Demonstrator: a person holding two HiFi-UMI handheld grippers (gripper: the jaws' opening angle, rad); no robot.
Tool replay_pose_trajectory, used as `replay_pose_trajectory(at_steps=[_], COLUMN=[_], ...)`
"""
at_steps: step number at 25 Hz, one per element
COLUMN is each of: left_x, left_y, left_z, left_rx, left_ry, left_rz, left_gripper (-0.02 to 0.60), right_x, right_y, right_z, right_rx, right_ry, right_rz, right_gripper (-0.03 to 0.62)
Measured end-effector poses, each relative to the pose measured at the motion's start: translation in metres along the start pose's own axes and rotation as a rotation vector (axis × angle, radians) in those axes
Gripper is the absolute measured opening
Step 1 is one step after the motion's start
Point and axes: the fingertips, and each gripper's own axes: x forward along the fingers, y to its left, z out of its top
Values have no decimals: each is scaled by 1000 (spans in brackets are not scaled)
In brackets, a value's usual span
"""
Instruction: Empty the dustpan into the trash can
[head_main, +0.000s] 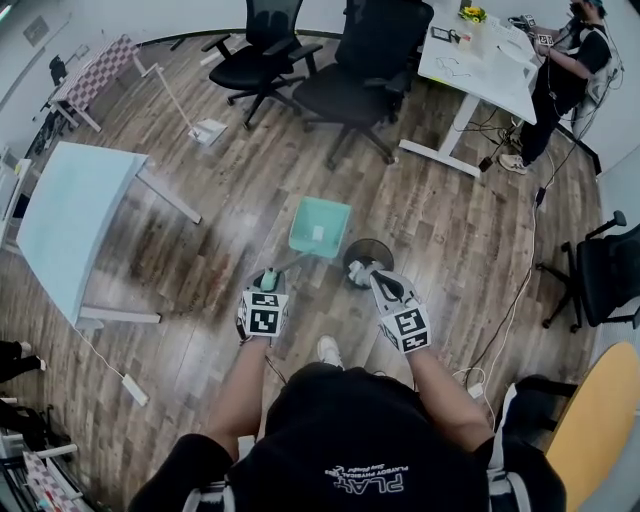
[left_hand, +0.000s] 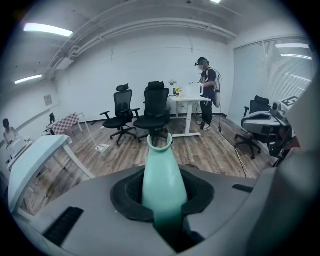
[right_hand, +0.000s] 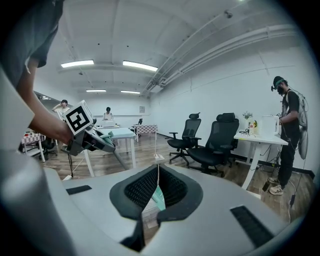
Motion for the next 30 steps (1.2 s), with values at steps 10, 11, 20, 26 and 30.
replay_pose_trajectory(at_steps=[10, 11, 20, 26, 30], left_x=[47, 51, 96, 132, 158], left_y=[33, 33, 22, 11, 4], left_z=[-23, -26, -51, -62, -63], left_rx=[-44, -45, -68, -82, -77], left_ry=[94, 104, 191, 240, 260], left_rz=[-7, -8, -2, 8, 10], left_gripper=[98, 98, 98, 98, 98], right_x=[36, 38, 64, 88, 100], right_y=[11, 10, -15, -34, -50], right_z=[6, 5, -17, -34, -50], right_rx=[19, 22, 70, 78, 76], right_ry=[25, 29, 81, 104, 135], right_rz=[-37, -38, -29, 23, 59], right_gripper=[25, 25, 25, 25, 25])
